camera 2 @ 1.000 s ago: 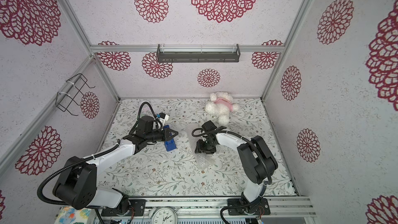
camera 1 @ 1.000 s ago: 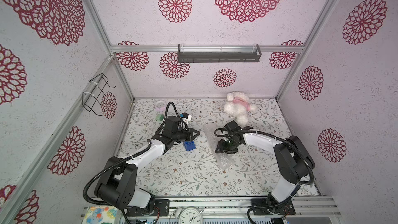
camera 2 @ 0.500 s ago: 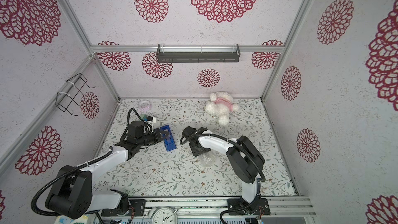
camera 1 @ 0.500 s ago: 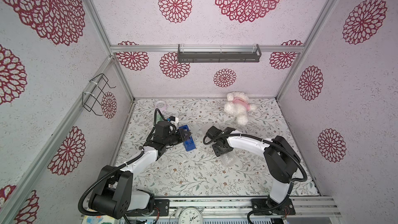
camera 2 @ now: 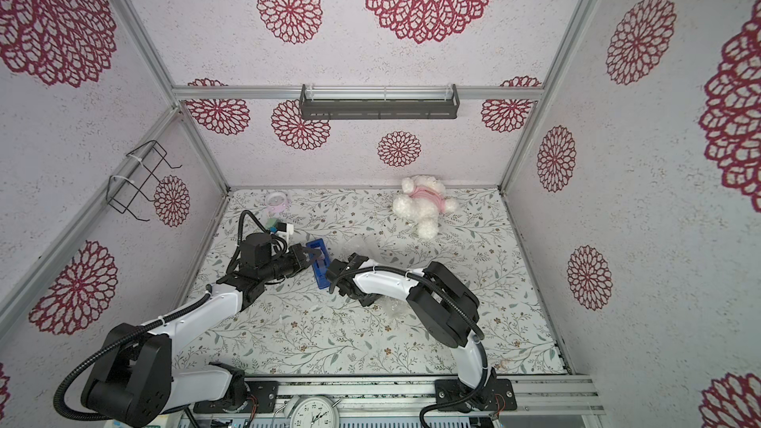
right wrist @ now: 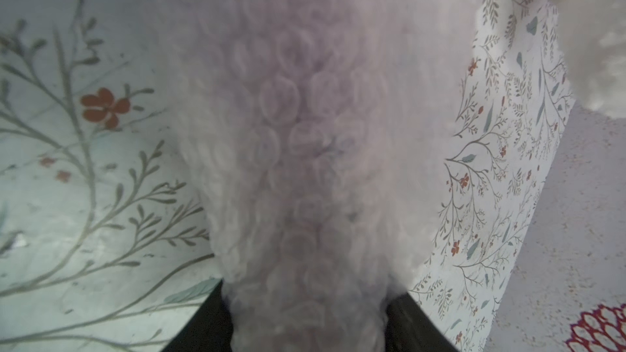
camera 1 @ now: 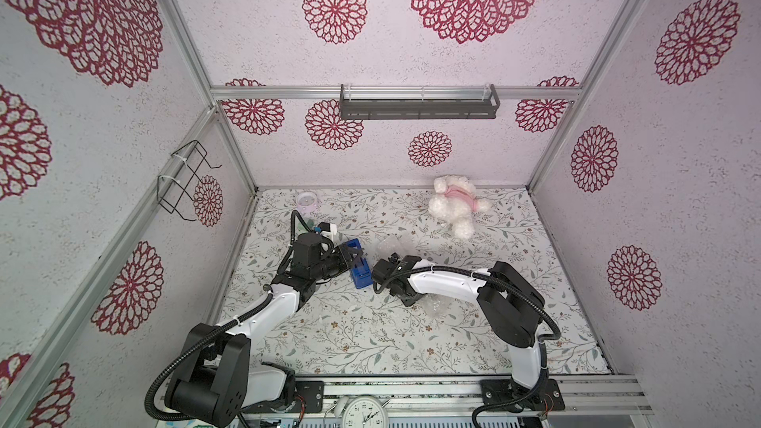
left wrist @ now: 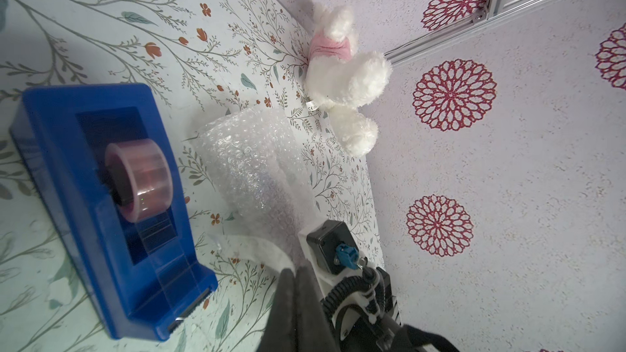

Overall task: Wrap wine bottles in bubble wrap
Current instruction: Adjust the bubble wrap at the center of the board.

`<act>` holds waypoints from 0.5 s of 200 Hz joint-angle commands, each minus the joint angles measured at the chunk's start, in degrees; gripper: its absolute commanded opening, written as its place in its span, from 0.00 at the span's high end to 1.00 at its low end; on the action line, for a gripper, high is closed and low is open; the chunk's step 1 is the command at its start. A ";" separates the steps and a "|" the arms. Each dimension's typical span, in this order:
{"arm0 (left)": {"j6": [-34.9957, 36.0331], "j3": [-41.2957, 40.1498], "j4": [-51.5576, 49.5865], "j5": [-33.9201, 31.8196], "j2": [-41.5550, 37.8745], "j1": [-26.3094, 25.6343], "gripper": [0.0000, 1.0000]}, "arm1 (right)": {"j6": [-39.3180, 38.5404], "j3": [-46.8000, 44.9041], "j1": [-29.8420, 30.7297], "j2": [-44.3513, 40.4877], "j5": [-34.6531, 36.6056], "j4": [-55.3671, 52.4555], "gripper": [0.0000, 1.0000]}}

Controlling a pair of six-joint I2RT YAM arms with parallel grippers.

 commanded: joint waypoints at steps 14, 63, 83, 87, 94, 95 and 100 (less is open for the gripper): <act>-0.02 -0.36 0.31 -0.65 -1.02 0.36 1.00 | 2.14 2.68 1.16 -2.75 1.01 -0.94 0.36; -0.01 -0.52 -0.32 -0.30 -1.02 0.41 1.00 | 1.84 2.15 1.17 -5.30 -2.15 1.29 0.32; -0.41 -0.86 -0.06 -0.21 -0.93 0.36 1.00 | 1.85 1.73 1.18 -6.14 -3.22 2.50 0.32; -0.46 -0.94 0.10 -0.21 -0.95 0.38 1.00 | 1.87 1.69 1.23 -6.36 -3.52 2.70 0.33; -0.69 -1.09 0.27 -0.12 -0.89 0.34 1.00 | 1.86 1.57 1.22 -6.67 -4.09 3.20 0.33; -0.71 -1.11 0.28 -0.12 -0.92 0.34 1.00 | 1.86 1.51 1.18 -6.73 -4.13 3.28 0.34; -0.85 -1.13 0.42 -0.08 -0.95 0.28 1.00 | 1.86 1.45 1.20 -7.07 -4.55 3.58 0.34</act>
